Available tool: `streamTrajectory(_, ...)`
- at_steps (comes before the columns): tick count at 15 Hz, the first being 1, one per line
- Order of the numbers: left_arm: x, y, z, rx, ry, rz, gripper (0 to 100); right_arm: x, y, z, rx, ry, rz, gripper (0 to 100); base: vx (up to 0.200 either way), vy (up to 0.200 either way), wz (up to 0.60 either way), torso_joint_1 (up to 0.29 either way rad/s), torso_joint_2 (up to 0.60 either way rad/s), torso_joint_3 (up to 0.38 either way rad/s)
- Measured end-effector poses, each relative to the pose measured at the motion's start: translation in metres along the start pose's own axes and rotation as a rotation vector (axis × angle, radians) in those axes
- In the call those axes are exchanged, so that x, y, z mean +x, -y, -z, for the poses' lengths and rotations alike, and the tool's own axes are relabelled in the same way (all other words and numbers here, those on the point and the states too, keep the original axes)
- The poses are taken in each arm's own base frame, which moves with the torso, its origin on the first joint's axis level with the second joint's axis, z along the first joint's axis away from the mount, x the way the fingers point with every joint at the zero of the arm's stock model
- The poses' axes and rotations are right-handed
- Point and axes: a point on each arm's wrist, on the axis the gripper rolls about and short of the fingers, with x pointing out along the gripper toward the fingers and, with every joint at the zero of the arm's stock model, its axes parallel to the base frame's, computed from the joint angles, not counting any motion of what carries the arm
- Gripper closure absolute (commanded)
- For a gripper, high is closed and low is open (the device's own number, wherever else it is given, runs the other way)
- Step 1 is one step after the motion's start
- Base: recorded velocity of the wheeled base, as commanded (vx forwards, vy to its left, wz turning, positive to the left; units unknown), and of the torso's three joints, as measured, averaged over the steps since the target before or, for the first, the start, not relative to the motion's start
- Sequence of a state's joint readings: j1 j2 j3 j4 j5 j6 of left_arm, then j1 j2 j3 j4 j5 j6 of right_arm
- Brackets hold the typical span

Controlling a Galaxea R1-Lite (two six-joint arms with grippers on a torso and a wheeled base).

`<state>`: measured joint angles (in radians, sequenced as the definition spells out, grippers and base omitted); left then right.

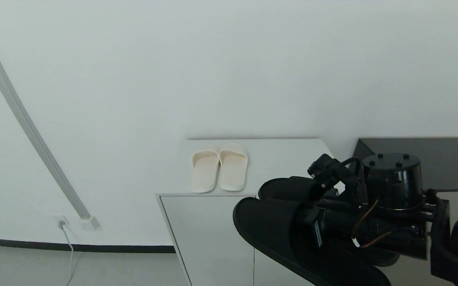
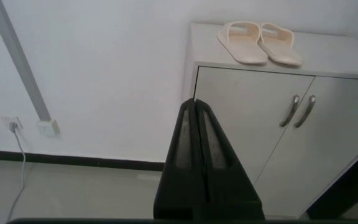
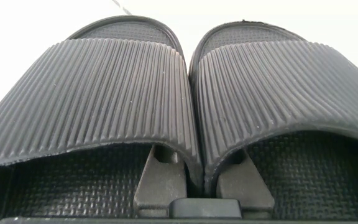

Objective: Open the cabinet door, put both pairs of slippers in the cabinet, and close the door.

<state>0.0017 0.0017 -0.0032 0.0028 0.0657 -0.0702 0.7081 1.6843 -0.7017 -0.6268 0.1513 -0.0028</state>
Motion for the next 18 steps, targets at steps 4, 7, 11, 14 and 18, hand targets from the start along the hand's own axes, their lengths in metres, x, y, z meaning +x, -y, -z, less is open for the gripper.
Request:
streamTrajectory(4,0.0000,0.0000,0.0000,0.000,0.000,0.000,100,-0.0009,-0.0010,0.0036,-0.003,-0.013,-0.026,100,0.000,0.000,0.00,0.000,0.00,0.000)
streamTrajectory(7,0.0000,0.0000,0.0000,0.000,0.000,0.000,100,-0.0010,-0.0013,0.0042,-0.004,-0.015,-0.028,100,0.000,0.000,0.00,0.000,0.00,0.000)
streamTrajectory(11,0.0000,0.0000,0.0000,0.000,0.000,0.000,100,-0.0012,-0.0030,0.0053,-0.013,-0.007,-0.034,100,0.000,0.000,0.00,-0.043,0.10,0.059)
streamTrajectory(14,0.0000,0.0000,0.0000,0.000,0.000,0.001,100,-0.0018,-0.0052,0.0052,-0.022,0.026,-0.036,100,0.000,0.000,0.00,-0.149,0.35,0.188)
streamTrajectory(18,0.0000,0.0000,0.0000,0.006,0.000,0.000,0,0.0011,-0.0048,0.0096,-0.019,0.010,-0.036,100,0.000,0.000,0.00,-0.167,0.38,0.215)
